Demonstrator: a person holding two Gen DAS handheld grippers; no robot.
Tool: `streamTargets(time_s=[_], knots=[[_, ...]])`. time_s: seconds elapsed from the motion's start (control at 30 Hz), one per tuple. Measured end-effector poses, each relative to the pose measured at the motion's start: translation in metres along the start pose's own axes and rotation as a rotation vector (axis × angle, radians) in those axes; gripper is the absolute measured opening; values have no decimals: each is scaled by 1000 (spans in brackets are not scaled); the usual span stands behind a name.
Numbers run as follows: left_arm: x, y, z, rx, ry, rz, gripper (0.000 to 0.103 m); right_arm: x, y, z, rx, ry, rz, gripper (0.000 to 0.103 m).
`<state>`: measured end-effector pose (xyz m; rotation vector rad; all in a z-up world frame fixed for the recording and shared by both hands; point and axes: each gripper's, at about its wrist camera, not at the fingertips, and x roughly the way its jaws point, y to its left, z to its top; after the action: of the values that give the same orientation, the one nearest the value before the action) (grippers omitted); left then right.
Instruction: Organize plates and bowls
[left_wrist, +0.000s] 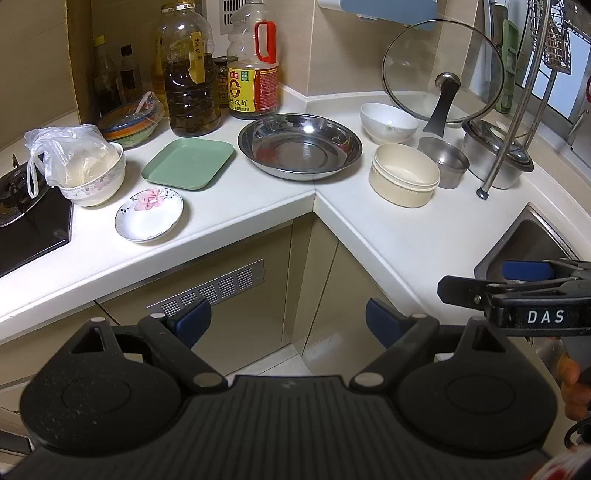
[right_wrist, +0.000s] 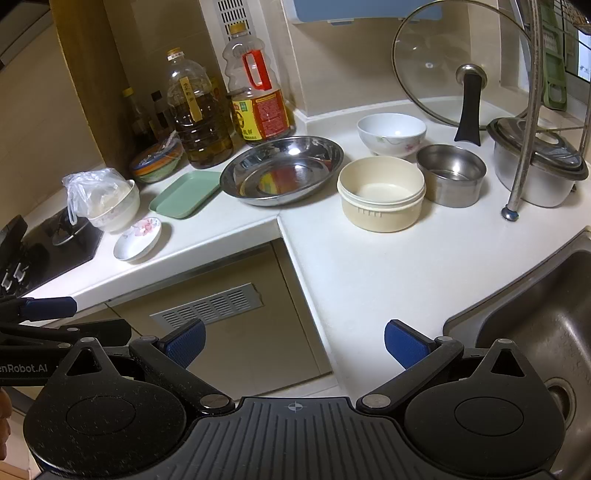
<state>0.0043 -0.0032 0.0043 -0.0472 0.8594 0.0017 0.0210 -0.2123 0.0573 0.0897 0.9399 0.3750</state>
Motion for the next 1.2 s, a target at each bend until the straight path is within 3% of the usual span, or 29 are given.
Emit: streamTargets(time_s=[0.63, 1.2], knots=[[7, -12, 5, -37, 7, 40, 90, 4, -11, 4, -3, 5, 26, 103], [10, -21, 11, -141, 30, 167, 90, 18, -42, 25, -45, 6, 170, 103]])
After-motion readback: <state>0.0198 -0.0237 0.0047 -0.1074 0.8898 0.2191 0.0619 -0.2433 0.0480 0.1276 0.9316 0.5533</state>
